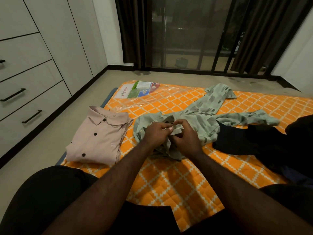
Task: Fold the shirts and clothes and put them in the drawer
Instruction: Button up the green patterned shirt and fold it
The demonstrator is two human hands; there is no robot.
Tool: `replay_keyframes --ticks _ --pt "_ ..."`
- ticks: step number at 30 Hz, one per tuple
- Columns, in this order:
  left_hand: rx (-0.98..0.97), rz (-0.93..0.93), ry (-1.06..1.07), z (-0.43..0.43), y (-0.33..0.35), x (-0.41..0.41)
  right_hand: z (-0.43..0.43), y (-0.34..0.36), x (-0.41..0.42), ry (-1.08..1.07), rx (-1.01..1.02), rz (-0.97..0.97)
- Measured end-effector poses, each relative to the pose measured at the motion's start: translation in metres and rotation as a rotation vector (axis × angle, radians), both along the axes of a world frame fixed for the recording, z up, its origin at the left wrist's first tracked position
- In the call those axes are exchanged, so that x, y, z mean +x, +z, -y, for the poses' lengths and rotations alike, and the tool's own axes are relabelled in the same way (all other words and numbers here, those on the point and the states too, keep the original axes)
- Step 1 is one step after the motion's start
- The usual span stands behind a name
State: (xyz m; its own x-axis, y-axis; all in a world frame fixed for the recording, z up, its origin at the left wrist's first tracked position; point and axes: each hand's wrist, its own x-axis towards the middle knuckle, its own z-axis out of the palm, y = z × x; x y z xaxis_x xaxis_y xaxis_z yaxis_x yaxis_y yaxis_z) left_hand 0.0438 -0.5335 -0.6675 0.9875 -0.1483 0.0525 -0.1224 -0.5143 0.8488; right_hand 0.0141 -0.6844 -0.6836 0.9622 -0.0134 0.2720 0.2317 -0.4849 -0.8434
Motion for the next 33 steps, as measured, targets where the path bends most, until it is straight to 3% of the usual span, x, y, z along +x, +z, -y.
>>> replay_keyframes --ticks 5,14,18,23,27,33 --pt "0.086 0.098 -0.025 0.002 0.007 -0.001 -0.001 0.001 -0.001 -0.021 -0.024 -0.015" --pt "0.055 0.154 -0.144 0.008 0.013 -0.002 -0.007 0.006 -0.003 -0.096 -0.044 -0.002" --pt "0.119 0.247 -0.133 0.0 0.008 0.009 -0.001 0.016 -0.001 0.058 0.031 0.017" --pt "0.156 0.255 -0.132 -0.018 0.01 0.017 0.005 0.024 0.004 0.093 0.434 -0.222" --pt "0.075 0.219 -0.151 -0.018 0.017 0.014 0.009 0.021 0.009 -0.018 0.382 -0.174" --pt "0.466 0.186 -0.22 -0.026 0.009 0.025 0.018 0.023 0.015 -0.122 0.328 -0.097"
